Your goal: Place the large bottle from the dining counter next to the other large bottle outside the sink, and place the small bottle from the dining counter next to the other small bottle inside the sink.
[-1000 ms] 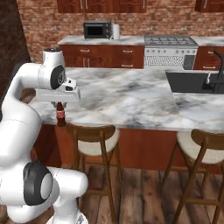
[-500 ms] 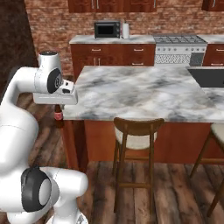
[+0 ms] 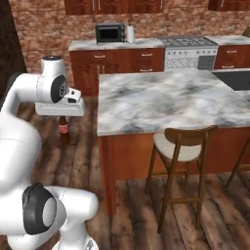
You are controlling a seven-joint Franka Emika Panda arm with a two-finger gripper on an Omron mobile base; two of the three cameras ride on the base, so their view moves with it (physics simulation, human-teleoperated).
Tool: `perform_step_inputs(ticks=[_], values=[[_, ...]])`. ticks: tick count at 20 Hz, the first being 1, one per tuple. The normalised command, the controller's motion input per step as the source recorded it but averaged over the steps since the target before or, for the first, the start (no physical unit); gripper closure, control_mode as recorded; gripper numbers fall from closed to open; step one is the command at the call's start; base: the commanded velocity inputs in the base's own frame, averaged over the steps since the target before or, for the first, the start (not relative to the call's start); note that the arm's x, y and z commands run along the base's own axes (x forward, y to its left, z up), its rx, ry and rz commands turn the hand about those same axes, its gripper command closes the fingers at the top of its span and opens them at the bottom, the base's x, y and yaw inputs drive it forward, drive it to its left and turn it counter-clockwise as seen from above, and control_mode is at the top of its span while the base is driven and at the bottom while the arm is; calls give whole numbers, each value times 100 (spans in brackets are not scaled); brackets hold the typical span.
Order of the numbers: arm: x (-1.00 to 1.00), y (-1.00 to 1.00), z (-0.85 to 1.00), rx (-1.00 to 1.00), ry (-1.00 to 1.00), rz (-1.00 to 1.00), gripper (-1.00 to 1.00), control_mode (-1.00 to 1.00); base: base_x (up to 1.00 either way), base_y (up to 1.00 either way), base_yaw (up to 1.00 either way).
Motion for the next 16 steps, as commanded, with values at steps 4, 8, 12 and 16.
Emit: perform_step_inputs(ticks=[4, 8, 12, 16], values=[[0, 0, 0, 0, 0, 0, 100, 100, 52, 100, -34], [0, 0, 0, 0, 0, 0, 100, 100, 87, 100, -42], [0, 0, 0, 0, 0, 0, 100, 100, 85, 100, -45], [0, 0, 0, 0, 0, 0, 100, 100, 67, 100, -43]])
